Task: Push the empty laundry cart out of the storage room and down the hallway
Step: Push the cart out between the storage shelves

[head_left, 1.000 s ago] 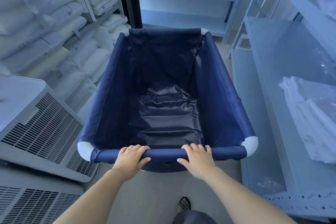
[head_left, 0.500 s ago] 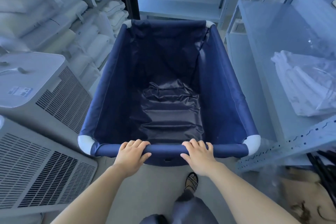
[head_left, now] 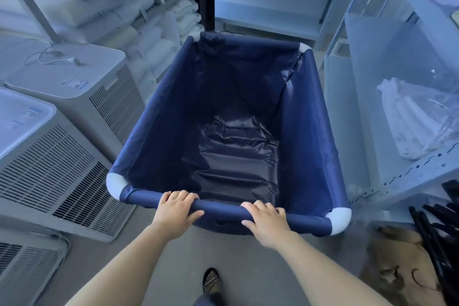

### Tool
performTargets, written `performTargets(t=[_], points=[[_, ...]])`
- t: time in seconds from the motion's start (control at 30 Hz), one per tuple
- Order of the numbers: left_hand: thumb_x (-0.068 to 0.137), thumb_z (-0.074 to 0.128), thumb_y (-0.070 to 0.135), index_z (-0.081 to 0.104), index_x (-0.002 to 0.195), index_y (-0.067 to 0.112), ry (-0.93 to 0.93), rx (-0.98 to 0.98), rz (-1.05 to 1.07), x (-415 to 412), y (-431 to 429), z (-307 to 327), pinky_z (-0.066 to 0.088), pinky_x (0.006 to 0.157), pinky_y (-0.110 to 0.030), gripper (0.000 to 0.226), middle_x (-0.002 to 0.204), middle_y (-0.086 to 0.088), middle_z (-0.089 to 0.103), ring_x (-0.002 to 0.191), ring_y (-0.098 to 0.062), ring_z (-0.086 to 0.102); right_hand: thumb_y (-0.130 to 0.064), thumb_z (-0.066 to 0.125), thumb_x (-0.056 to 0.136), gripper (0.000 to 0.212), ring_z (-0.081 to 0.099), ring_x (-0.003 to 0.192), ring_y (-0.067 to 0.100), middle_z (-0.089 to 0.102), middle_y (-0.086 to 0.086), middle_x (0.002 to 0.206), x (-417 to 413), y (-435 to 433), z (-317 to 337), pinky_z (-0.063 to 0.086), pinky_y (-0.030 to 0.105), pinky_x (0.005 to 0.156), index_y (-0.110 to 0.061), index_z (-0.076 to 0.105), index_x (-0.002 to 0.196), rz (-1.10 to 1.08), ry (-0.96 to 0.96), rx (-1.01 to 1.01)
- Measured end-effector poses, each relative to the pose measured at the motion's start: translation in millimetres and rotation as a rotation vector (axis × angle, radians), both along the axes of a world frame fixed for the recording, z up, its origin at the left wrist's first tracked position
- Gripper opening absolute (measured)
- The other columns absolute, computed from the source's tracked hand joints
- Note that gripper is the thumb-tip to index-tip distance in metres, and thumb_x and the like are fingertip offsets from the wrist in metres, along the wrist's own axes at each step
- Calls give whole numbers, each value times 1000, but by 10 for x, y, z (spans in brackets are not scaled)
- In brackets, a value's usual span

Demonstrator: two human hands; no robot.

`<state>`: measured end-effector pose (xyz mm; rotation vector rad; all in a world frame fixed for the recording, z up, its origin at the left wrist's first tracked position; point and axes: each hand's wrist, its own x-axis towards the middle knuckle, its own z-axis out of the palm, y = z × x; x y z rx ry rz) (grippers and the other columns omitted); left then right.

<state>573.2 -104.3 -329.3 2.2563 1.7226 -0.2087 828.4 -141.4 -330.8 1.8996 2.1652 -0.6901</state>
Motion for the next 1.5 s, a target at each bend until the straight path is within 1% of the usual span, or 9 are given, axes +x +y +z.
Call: performTargets(t=[0.17, 0.33, 0.47, 0.6, 0.9, 1.03, 1.2, 1.37, 1.5], points=[[93, 39, 53, 39, 135, 31, -42, 34, 72, 150, -714, -1, 13, 115, -36, 47, 134, 11, 45, 132, -14, 35, -52, 32, 96, 42, 41, 117, 24, 44, -3, 128, 294, -592, 18, 25, 41, 100, -31, 32, 133, -26, -44, 1], [94, 44, 46, 29, 145, 28, -35, 101, 49, 219, -1546, -43, 12, 117, -40, 56, 144, 6, 38, 138, -17, 29, -54, 31, 96, 49, 41, 116, 24, 43, -1, 130, 526, -1272, -17, 24, 41, 103, -26, 30, 136, 7, -71, 48], [95, 34, 52, 21, 145, 33, 14, 17, 70, 302, -2056, -7, 9, 118, -38, 55, 144, 10, 32, 139, -14, 23, -57, 30, 95, 52, 40, 116, 26, 40, 0, 130, 575, -1795, -2, 24, 42, 103, -24, 30, 136, 19, -91, 39], [94, 31, 58, 22, 142, 33, 71, -93, 136, 381, -2529, -26, 5, 117, -40, 55, 140, 9, 32, 137, -16, 22, -54, 29, 97, 50, 39, 116, 27, 40, 2, 131, 585, -2287, 38, 24, 42, 103, -23, 31, 135, 32, -72, -15], [93, 29, 59, 27, 137, 32, 133, -95, 144, 195, -3417, -45, 10, 116, -40, 52, 132, 7, 37, 133, -17, 28, -52, 30, 97, 46, 40, 115, 28, 42, 2, 129, 386, -3251, 15, 26, 44, 101, -23, 34, 133, 28, -51, -3], [94, 31, 58, 29, 138, 30, 136, -70, 137, 133, -3768, -7, 14, 116, -41, 52, 134, 6, 40, 133, -18, 31, -50, 31, 97, 46, 39, 117, 27, 40, 3, 130, 275, -3633, 13, 24, 43, 104, -22, 33, 133, 16, -50, 19], [95, 34, 53, 28, 140, 29, 87, -38, 73, -84, -4319, 29, 17, 116, -40, 51, 139, 7, 40, 134, -16, 31, -50, 34, 97, 53, 32, 127, 26, 34, 3, 140, 206, -4222, 66, 21, 40, 109, -19, 27, 140, -18, -19, 35], [95, 34, 53, 24, 144, 27, 99, -29, 41, -248, -4909, 31, 16, 116, -40, 56, 143, 6, 37, 135, -17, 29, -49, 31, 98, 53, 34, 127, 27, 38, 6, 138, 176, -4904, 95, 19, 39, 112, -18, 25, 141, -35, -80, 60], [94, 33, 56, 26, 143, 23, 135, -33, 70, -282, -5408, 36, 18, 115, -43, 59, 142, 4, 39, 134, -20, 31, -49, 31, 98, 55, 33, 128, 26, 38, 6, 140, 77, -5402, 94, 17, 38, 113, -18, 24, 143, -38, -66, 42]])
